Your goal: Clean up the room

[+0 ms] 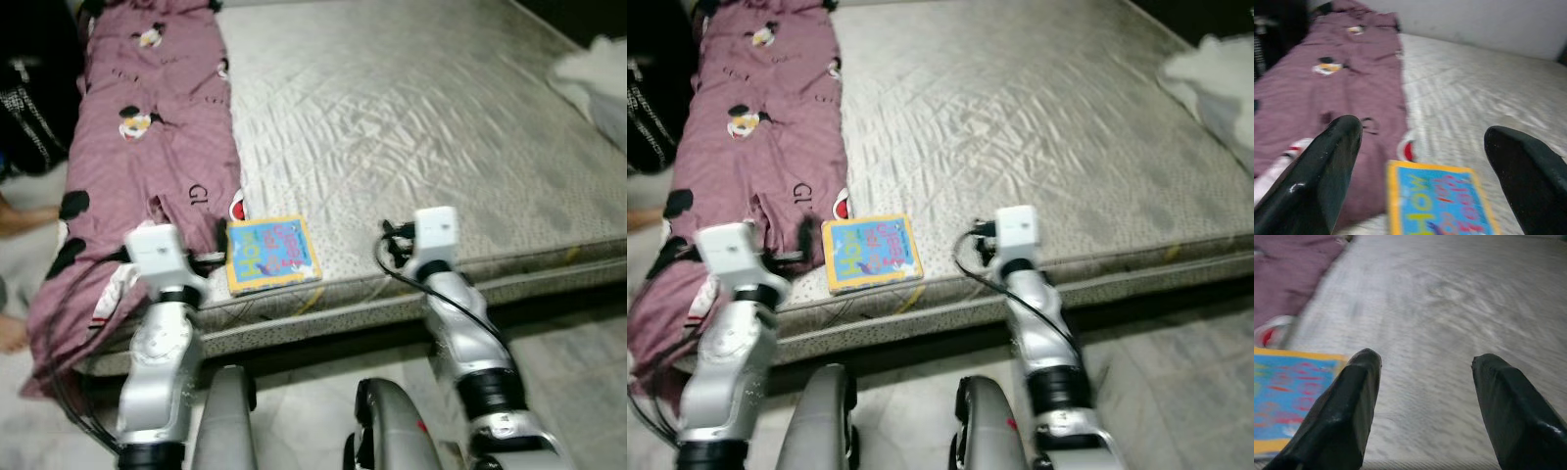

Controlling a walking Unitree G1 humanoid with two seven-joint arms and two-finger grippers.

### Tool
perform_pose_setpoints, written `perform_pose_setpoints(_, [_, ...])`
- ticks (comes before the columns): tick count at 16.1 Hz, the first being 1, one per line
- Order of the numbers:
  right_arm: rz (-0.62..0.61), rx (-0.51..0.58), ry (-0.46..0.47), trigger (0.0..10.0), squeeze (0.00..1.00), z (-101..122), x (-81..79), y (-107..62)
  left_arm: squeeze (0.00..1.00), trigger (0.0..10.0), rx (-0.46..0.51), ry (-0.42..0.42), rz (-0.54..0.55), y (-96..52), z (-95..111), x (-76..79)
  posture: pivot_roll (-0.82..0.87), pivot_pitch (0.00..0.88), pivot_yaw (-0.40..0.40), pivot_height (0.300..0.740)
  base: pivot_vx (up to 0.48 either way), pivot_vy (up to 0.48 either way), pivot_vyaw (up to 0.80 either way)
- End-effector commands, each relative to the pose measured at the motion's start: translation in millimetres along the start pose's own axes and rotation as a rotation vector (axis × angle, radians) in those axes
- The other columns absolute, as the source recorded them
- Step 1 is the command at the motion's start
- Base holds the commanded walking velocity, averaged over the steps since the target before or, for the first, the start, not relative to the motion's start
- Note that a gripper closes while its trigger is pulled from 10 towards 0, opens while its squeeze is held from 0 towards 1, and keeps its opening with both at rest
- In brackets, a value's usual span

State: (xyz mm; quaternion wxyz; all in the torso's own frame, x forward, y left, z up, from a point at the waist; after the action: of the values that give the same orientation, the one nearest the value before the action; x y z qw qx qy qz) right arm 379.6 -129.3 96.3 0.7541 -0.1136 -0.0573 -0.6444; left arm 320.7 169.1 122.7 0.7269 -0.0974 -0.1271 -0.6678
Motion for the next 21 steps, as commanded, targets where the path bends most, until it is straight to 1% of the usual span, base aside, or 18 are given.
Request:
perform_pose_setpoints(1, [-0.002,-0.01,-0.005,10.0,0.0,-3.1,2.6,-0.9,0.0,10.0,-0.013,-0.002,-0.001,1.2,-1.3,2.1,0.04,0.126,0.008,0.614,0.0,0.0,0.0])
perform_pose_setpoints(7, [0.008,-0.01,-0.007,10.0,0.0,-2.8,1.0,0.3,0.0,10.0,-0.012,0.003,0.02,3.4,-1.9,-0.6,0.04,0.127,0.006,0.614,0.0,0.0,0.0])
perform_pose_setpoints(11, [0.014,-0.006,-0.012,10.0,0.0,-2.2,-0.2,0.4,0.0,10.0,-0.005,0.007,0.009,3.5,-0.4,1.5,0.04,0.127,0.006,0.614,0.0,0.0,0.0])
perform_pose_setpoints(13, [0.019,0.001,-0.02,10.0,0.0,-0.9,-1.4,0.1,0.0,10.0,0.006,0.002,-0.025,2.9,1.7,7.1,0.04,0.127,0.006,0.614,0.367,0.0,0.23])
perform_pose_setpoints(16, [0.02,-0.001,-0.015,10.0,0.0,-1.4,-1.4,0.4,0.0,10.0,0.002,0.0,-0.023,3.4,1.0,7.4,0.04,0.122,0.008,0.614,0.405,0.0,0.32])
perform_pose_setpoints(17, [0.021,-0.002,-0.014,10.0,0.0,-1.6,-1.5,0.4,0.0,10.0,-0.011,-0.008,-0.007,3.6,-0.9,5.6,0.04,0.122,0.008,0.614,0.0,0.0,0.0])
perform_pose_setpoints(21, [0.039,-0.002,-0.015,10.0,0.0,-2.3,-4.3,0.9,0.0,10.0,-0.012,-0.006,-0.009,4.6,-2.2,5.9,0.04,0.109,0.007,0.609,0.0,0.0,0.0])
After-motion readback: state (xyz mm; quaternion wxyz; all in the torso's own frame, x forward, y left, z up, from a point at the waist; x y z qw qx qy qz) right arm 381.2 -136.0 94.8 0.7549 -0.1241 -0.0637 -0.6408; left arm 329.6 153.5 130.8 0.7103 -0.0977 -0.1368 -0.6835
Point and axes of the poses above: a point about 5 cm out from each wrist's last joint towards the gripper, its own y axis pointing out of the wrist towards the gripper, its own z axis along the axis of the wrist's last joint, x = y × z, the point moved 5 cm from there along y, pointing out of the wrist towards the gripper, and after that the axes turned 8 degrees about -y, right-handed, at the moved point
